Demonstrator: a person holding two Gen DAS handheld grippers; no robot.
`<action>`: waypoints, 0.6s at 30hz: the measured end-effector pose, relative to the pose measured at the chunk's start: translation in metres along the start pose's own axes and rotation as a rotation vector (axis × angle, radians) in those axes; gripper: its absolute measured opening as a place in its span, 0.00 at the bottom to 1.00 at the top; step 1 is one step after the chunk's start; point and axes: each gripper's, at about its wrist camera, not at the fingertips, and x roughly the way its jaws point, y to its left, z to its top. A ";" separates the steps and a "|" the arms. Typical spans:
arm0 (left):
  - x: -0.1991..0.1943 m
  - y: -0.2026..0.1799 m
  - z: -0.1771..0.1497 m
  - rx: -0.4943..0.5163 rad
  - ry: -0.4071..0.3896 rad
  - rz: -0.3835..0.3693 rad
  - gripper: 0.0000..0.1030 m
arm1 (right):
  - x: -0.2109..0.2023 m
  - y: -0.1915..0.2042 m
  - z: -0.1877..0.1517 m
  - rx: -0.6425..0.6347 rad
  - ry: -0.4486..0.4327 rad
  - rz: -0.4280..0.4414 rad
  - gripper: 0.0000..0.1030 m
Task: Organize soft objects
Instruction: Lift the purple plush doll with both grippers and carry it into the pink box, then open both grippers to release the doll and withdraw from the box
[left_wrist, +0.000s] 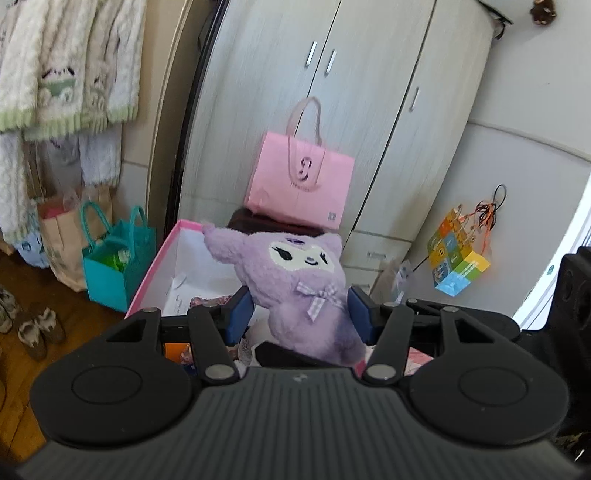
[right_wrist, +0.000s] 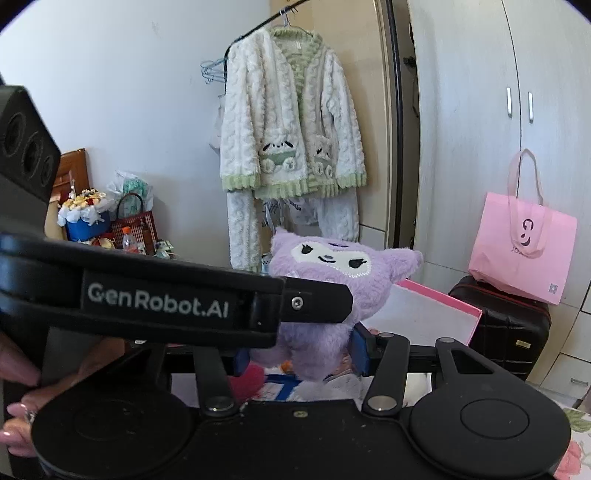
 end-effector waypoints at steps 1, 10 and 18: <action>0.007 0.002 0.001 -0.006 0.016 0.005 0.53 | 0.006 -0.004 0.000 -0.001 0.010 -0.002 0.55; 0.035 0.018 0.003 -0.045 0.074 0.090 0.55 | 0.043 -0.024 -0.001 -0.002 0.104 0.004 0.60; -0.003 0.016 -0.020 -0.038 0.009 0.118 0.60 | -0.003 -0.025 -0.031 0.010 0.081 0.002 0.60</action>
